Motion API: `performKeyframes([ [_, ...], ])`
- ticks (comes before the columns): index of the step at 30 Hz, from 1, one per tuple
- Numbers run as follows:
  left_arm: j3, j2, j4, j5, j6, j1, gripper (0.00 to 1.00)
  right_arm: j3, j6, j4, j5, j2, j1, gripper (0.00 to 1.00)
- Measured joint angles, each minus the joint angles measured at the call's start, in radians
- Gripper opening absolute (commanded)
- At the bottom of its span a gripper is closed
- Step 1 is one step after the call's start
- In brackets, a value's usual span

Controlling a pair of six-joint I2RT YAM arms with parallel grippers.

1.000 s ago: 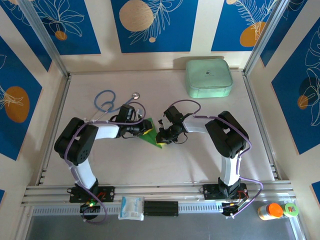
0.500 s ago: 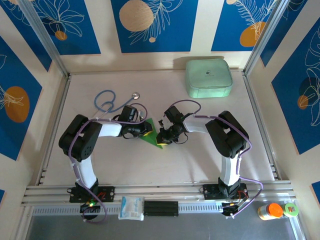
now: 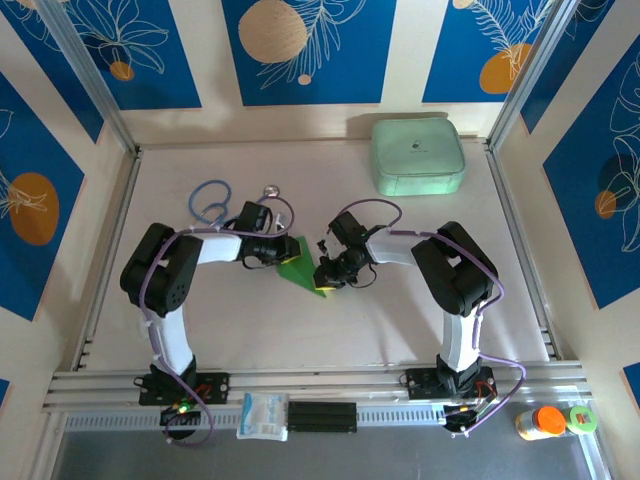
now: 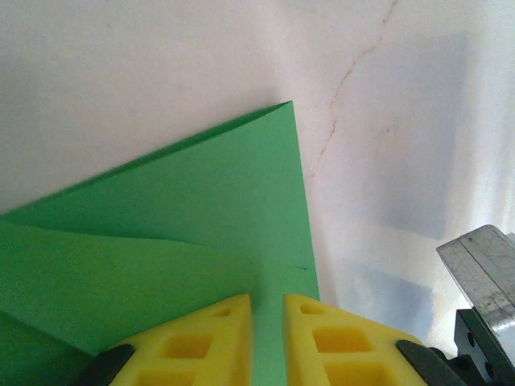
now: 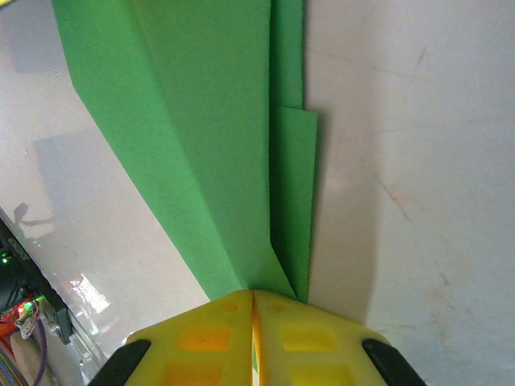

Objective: Fold a paper plane with a square sheet of paper (pick it up from the middle)
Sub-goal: Fourth fold the wing at the center of the table.

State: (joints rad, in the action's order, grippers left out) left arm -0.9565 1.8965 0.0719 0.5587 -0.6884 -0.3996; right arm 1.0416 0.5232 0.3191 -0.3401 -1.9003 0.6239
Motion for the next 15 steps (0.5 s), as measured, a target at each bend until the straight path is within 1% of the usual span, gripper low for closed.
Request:
performKeyframes([
  [7,0.001,0.023,0.059,0.07,0.044,0.071,0.23,0.0,0.0,0.0,0.0,0.0,-0.002,0.11],
  [12,0.001,0.026,0.086,0.065,0.087,0.146,0.24,-0.001,0.0,0.0,0.0,0.0,-0.003,0.11],
  [15,-0.003,0.025,0.079,0.06,0.105,0.174,0.24,-0.001,0.0,0.01,-0.005,0.0,-0.008,0.11],
])
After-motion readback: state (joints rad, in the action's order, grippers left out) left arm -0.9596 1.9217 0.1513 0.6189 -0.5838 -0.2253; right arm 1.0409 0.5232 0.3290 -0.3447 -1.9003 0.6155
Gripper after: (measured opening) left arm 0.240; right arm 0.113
